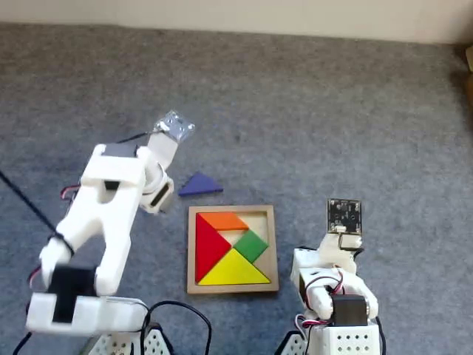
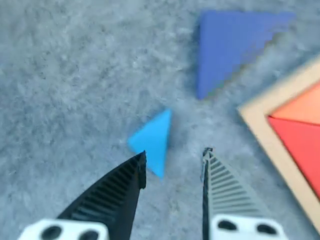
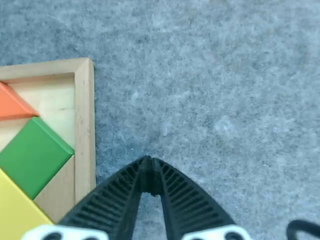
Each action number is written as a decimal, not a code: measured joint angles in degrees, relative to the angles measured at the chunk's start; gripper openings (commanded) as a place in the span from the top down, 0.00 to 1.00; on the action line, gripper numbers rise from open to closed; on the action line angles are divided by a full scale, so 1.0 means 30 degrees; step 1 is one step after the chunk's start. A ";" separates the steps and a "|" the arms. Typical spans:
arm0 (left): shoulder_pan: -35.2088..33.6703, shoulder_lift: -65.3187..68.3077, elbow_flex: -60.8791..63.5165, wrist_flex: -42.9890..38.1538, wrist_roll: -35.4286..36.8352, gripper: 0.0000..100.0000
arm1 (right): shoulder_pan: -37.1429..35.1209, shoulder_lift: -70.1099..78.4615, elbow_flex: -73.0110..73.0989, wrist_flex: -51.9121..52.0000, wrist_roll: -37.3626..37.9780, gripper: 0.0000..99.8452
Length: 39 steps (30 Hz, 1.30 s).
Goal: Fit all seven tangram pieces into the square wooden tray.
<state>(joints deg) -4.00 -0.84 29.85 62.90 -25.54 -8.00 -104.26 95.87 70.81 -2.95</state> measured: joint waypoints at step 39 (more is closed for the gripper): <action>-0.0586 0.3165 -0.4308 0.4308 0.0557 0.82 | -0.0029 0.0000 0.0000 0.0000 0.0000 1.00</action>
<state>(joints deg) -5.76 8.66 16.92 75.82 -23.87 -8.09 -104.26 95.87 70.81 -2.95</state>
